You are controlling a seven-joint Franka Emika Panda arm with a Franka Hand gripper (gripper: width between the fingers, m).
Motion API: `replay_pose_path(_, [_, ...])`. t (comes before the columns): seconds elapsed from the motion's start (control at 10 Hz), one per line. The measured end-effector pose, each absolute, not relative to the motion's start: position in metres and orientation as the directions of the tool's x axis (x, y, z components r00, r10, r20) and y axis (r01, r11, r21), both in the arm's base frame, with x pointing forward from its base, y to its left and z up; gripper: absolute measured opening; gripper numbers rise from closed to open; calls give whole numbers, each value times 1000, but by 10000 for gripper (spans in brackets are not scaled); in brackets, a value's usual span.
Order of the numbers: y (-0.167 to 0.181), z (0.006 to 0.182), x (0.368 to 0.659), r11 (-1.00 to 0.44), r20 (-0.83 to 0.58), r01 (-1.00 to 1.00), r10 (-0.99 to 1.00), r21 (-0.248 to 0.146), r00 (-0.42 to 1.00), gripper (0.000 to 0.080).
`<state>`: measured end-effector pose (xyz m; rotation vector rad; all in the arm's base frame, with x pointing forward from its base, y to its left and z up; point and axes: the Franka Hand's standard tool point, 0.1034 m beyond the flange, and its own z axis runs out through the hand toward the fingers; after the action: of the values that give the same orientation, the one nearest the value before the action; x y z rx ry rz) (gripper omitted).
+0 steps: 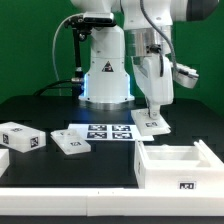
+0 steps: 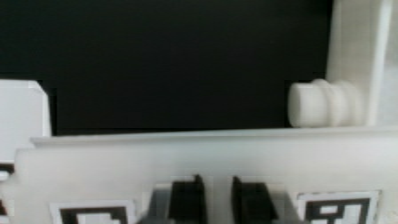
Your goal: Assemble cabinet
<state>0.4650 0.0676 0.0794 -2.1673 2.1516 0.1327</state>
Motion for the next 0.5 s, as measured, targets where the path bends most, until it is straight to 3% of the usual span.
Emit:
replay_pose_path(0.2, [96,74,449,-59,-133,-996,-990,63,50,64])
replay_pose_path(0.5, [99,71,447,-72,-133,-995,-989,75,62,64])
